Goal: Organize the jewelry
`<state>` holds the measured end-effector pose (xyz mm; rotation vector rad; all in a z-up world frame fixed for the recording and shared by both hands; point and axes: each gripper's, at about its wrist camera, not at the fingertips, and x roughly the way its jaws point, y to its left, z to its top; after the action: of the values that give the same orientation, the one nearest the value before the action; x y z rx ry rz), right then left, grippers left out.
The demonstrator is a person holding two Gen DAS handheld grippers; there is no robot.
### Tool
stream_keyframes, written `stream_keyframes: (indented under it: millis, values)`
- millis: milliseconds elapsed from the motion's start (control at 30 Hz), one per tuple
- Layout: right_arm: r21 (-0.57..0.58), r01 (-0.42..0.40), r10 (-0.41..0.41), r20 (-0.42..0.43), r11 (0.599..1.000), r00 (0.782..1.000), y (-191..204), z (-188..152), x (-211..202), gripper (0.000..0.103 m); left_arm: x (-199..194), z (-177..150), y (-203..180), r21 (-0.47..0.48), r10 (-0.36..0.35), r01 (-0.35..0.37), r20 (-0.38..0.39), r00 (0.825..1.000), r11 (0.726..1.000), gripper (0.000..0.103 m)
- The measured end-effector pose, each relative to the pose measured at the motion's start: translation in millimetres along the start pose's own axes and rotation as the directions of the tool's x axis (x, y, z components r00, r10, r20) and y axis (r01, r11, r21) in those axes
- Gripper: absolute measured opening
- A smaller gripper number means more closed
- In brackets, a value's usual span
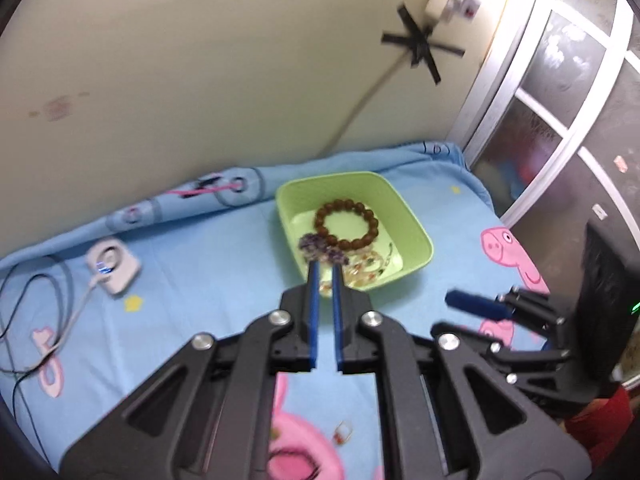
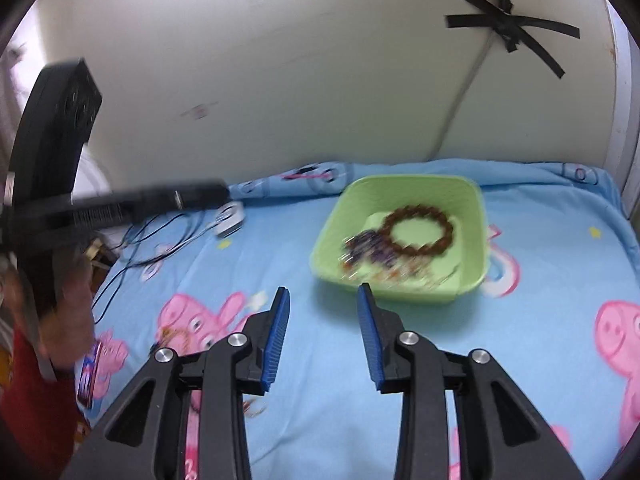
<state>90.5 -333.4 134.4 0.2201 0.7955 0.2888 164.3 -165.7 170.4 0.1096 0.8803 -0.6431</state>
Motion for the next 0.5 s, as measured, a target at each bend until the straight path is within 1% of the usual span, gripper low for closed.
stream_keyframes:
  millis: [33,67,100,133,167,200,233,300,367,433,500]
  values:
    - [-0.011,-0.026,0.026,0.009,1.0,1.0,9.7,-13.3,-0.6,0.015,-8.7,-8.0,6.2,-0.003,0.015,-0.015,0.012,1.0,1.0,0.013]
    - [-0.01,-0.053,0.054,0.011,0.999,0.999,18.1,-26.5,1.3,0.02,-24.4,-25.4,19.4,-0.01,0.048,-0.047,0.034,0.998,0.999,0.026]
    - [0.0,-0.085,0.085,0.013,0.996,0.996,23.4,-36.4,2.9,0.022,-31.1,-34.7,27.3,-0.016,0.066,-0.066,0.043,0.997,0.998,0.03]
    - [0.015,-0.142,0.142,0.009,0.99,0.99,29.0,-47.7,6.8,0.023,-41.5,-53.9,41.9,-0.031,0.106,-0.105,0.051,0.993,0.994,0.032]
    - [0.035,-0.216,0.217,-0.002,0.976,0.976,35.7,-60.8,13.1,0.023,-46.2,-66.1,52.0,-0.045,0.133,-0.131,0.046,0.99,0.99,0.032]
    - [0.05,-0.244,0.244,-0.002,0.968,0.97,39.2,-68.3,15.7,0.023,-50.2,-88.6,69.6,-0.078,0.18,-0.178,0.022,0.983,0.981,0.032]
    - [0.068,-0.262,0.261,0.01,0.963,0.965,42.0,-75.9,20.0,0.023,-51.4,-103.0,82.2,-0.101,0.203,-0.202,0.001,0.979,0.974,0.032]
    - [0.098,-0.259,0.258,0.021,0.961,0.966,47.0,-87.3,26.6,0.023,-51.7,-135.7,107.2,-0.159,0.232,-0.237,-0.054,0.971,0.958,0.032]
    - [0.09,-0.224,0.222,0.037,0.97,0.974,50.2,-93.5,27.9,0.021,-50.5,-165.4,125.6,-0.213,0.231,-0.248,-0.099,0.968,0.945,0.032]
    - [0.073,-0.156,0.154,0.033,0.985,0.988,48.4,-97.3,29.9,0.018,-49.5,-180.2,128.2,-0.222,0.229,-0.248,-0.105,0.968,0.943,0.032]
    - [0.036,-0.089,0.089,0.016,0.995,0.996,49.1,-100.6,32.3,0.013,-46.7,-181.5,115.8,-0.19,0.22,-0.231,-0.078,0.972,0.954,0.032]
